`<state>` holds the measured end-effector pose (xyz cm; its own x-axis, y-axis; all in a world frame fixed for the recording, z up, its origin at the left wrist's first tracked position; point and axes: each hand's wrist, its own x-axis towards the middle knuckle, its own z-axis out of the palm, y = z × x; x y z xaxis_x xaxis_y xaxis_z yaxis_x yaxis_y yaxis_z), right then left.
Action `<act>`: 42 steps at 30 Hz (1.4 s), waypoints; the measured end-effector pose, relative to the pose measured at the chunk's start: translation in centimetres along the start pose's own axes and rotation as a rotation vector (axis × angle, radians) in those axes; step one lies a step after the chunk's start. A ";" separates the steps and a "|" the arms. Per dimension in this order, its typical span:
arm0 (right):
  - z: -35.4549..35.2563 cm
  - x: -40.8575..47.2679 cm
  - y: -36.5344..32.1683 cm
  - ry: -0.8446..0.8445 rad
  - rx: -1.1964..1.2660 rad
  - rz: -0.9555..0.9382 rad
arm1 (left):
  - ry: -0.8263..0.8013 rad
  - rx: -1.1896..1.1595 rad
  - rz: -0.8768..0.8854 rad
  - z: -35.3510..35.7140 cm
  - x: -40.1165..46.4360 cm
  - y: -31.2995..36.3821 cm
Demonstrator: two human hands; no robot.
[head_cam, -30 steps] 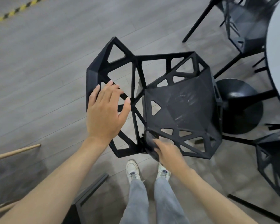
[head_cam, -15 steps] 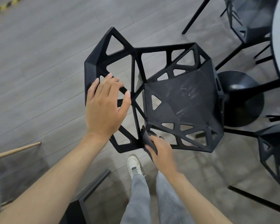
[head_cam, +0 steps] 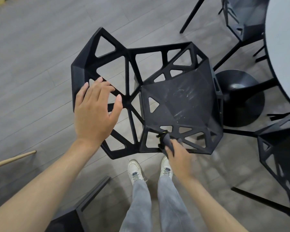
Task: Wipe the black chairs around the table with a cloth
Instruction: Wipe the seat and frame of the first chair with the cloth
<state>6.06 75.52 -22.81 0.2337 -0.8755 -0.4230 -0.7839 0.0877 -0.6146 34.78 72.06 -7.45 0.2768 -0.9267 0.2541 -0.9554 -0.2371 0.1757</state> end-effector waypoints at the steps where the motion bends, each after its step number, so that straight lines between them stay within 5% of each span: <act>1: 0.8 0.0 -0.9 -0.024 0.008 -0.055 | -0.004 0.002 0.000 0.0 0.0 0.0; 7: 0.4 1.0 1.4 -0.112 -0.081 -0.205 | -0.027 -0.008 -0.012 -0.1 0.2 -0.1; 16: -6.5 0.9 13.4 0.040 -0.035 0.230 | -0.050 0.028 0.016 0.1 0.0 -0.2; 21: -3.3 1.1 8.7 0.059 -0.018 0.236 | -0.053 0.047 0.006 0.1 0.0 0.0; 26: 0.5 1.8 -0.2 0.015 -0.121 -0.064 | -0.062 0.043 -0.003 0.0 0.2 0.1; 30: 0.5 2.2 0.2 -0.128 -0.190 -0.216 | -0.081 0.028 0.019 -0.4 0.4 -0.6; 36: -3.4 1.3 9.6 -0.094 -0.108 0.090 | -0.146 0.074 0.104 -0.6 1.2 -2.7; 42: -2.8 -0.4 9.9 -0.187 -0.059 0.084 | -0.213 0.165 0.187 -1.0 2.6 -5.6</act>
<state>-3.42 75.42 -26.82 0.2649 -0.7621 -0.5908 -0.8361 0.1237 -0.5345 40.98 71.33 -6.80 0.0842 -0.9947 0.0594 -0.9962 -0.0852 -0.0160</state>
